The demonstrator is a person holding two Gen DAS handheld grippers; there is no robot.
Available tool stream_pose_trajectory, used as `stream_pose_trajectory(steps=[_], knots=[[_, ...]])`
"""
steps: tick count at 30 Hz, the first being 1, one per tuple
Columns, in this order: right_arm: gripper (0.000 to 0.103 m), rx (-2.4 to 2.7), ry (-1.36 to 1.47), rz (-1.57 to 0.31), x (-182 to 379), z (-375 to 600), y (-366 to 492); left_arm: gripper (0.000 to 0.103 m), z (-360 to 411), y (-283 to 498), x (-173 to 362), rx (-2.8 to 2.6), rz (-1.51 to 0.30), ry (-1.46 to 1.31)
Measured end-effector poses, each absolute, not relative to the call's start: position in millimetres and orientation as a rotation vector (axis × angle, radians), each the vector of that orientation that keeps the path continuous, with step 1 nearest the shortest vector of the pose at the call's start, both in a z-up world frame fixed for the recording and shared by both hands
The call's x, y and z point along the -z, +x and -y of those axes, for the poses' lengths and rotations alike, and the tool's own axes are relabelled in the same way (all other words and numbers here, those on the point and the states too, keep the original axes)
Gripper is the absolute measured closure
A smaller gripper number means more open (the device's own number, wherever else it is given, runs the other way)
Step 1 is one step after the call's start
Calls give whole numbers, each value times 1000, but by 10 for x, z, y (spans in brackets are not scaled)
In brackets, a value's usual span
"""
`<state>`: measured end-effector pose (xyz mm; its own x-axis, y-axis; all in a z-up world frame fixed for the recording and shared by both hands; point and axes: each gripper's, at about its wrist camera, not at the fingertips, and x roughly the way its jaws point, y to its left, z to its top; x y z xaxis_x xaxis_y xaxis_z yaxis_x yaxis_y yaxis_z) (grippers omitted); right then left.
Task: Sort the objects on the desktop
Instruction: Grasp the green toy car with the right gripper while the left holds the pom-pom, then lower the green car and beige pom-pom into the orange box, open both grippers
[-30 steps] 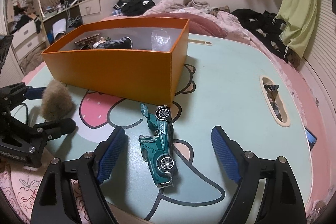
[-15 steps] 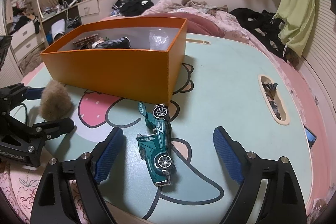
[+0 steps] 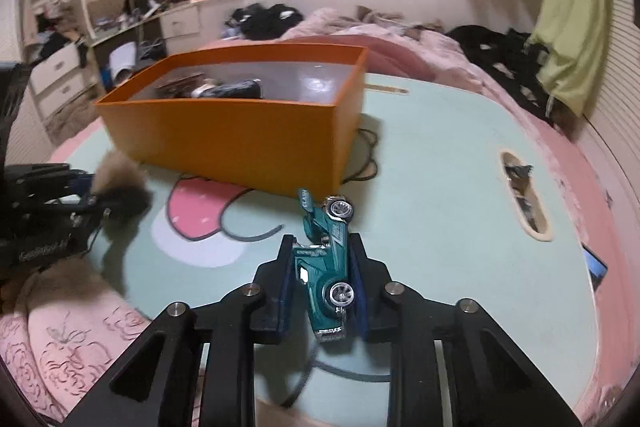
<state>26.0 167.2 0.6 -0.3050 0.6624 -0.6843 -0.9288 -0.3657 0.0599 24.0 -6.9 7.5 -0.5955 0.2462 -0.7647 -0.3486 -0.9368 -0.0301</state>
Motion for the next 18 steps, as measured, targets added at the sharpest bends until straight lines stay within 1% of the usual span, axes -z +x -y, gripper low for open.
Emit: stream_pose_trajectory(steps=[4, 7, 11, 13, 15, 16, 17, 18], knots=[[80, -1916, -656, -537, -167, -1609, 200, 77, 75, 287, -166, -2529, -153, -1143], [80, -1968, -582, -529, -451, -1682, 181, 77, 104, 284, -414, -2528, -80, -1064], [79, -1997, -488, -502, -839, -2055, 63, 77, 70, 34, -788, -2568, -31, -968], [79, -1995, -471, -515, -906, -2258, -7, 76, 32, -145, -948, -2603, -29, -914], [79, -1984, -463, -544, -866, -2453, -69, 76, -10, -326, -974, -2618, -14, -912], [72, -1968, -488, -565, -788, -2552, -107, 71, -20, -451, -923, -2628, -6, -940], [64, -1940, -526, -587, -699, -2610, -126, 58, -21, -558, -835, -2635, -3, -986], [57, -1889, -572, -618, -570, -2673, -135, 53, -12, -642, -720, -2646, -1, -1043]])
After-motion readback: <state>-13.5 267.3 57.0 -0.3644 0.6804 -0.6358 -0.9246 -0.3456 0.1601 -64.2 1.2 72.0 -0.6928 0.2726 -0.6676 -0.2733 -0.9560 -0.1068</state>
